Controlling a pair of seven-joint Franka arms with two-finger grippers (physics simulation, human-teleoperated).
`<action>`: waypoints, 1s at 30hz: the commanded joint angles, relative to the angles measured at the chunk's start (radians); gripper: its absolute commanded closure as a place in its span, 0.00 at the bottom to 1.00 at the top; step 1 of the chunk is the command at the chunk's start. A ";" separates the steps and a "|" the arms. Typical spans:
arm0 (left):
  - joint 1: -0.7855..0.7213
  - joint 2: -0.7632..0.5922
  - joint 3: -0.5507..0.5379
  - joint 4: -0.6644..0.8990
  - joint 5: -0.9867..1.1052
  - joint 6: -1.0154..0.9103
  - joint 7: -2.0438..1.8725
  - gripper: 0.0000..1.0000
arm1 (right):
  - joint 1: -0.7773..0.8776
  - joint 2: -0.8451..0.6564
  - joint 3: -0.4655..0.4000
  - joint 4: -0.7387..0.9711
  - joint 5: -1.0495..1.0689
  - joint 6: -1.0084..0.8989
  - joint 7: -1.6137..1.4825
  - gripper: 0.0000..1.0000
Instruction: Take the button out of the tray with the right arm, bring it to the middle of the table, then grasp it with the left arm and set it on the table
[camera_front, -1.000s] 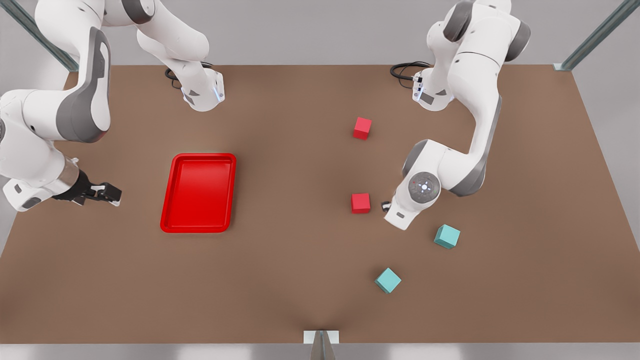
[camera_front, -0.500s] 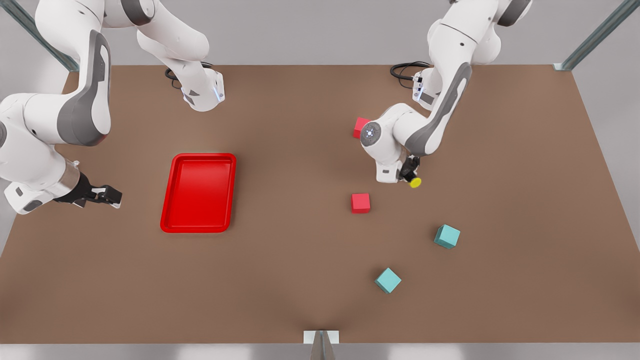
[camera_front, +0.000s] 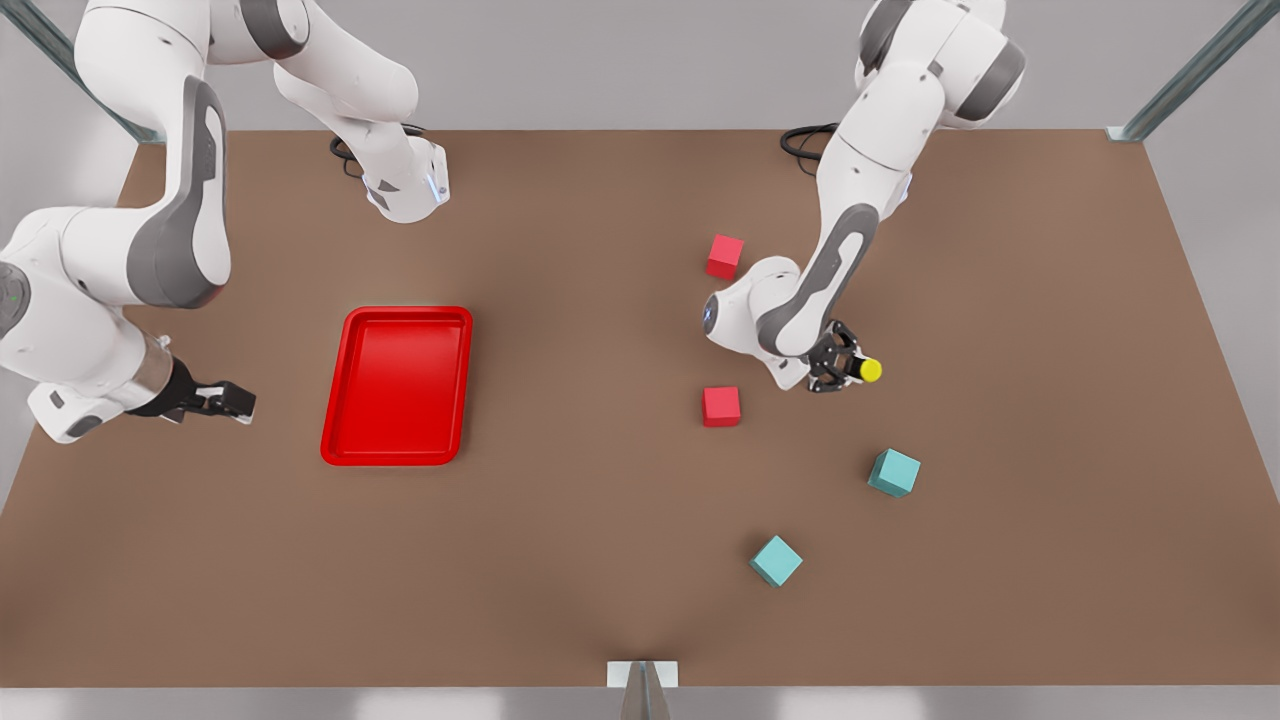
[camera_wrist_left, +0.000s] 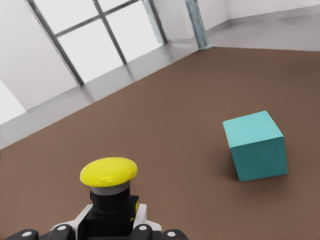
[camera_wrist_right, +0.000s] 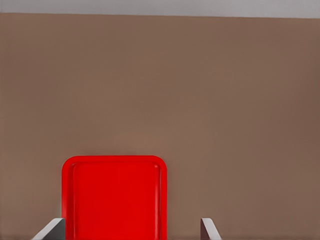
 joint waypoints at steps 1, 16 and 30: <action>0.000 0.035 0.000 0.018 0.040 -0.094 -0.893 0.65 | 0.000 0.000 0.001 0.001 0.001 0.000 -0.001 0.00; -0.017 0.213 0.000 0.070 0.046 -0.057 -0.938 0.64 | 0.001 0.015 0.001 0.001 0.000 0.000 -0.001 0.00; -0.031 0.235 0.000 0.069 0.041 -0.089 -0.930 0.09 | 0.001 0.043 0.001 0.002 0.000 0.026 -0.001 0.00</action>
